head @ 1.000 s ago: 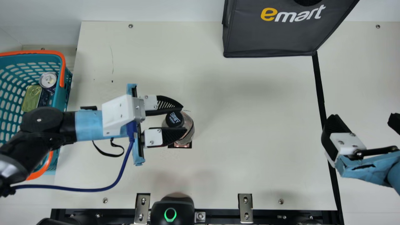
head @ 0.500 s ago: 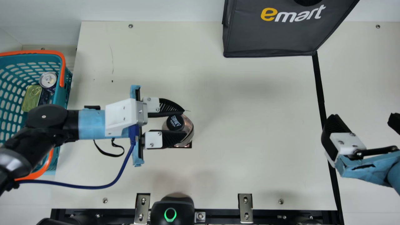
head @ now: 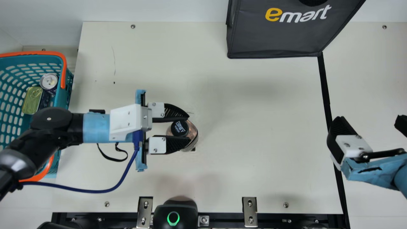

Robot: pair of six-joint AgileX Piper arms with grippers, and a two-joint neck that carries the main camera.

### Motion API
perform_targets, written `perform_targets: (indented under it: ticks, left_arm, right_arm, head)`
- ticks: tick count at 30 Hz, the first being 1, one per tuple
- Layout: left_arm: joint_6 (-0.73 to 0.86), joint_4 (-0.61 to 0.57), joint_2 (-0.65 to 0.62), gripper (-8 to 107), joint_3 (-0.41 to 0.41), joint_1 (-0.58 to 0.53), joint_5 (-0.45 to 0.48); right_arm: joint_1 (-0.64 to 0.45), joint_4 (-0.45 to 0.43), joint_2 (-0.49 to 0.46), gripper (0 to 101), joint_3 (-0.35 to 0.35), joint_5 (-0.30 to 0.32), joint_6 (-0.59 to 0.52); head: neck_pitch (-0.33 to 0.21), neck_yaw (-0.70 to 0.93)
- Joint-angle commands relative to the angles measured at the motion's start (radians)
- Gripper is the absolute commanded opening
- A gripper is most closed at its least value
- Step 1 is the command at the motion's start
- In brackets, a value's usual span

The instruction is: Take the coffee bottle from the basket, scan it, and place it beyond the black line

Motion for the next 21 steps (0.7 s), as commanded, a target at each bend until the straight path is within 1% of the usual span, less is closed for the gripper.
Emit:
perform_targets:
  ticks: [1,11,21]
  left_arm:
    - [0.007,0.004,0.005,10,0.000,0.006,-0.006]
    - [0.036,0.004,0.030,10,0.002,0.027,-0.028]
    - [0.029,0.004,0.019,10,0.004,0.023,-0.035]
  right_arm:
    - [0.000,0.000,0.000,91,0.000,0.000,0.000]
    - [0.000,0.000,0.000,91,0.000,0.000,0.000]
    - [0.000,0.000,0.000,91,0.000,0.000,0.000]
  head:
    - [-0.027,0.002]
    - [-0.027,0.002]
    - [-0.027,0.002]
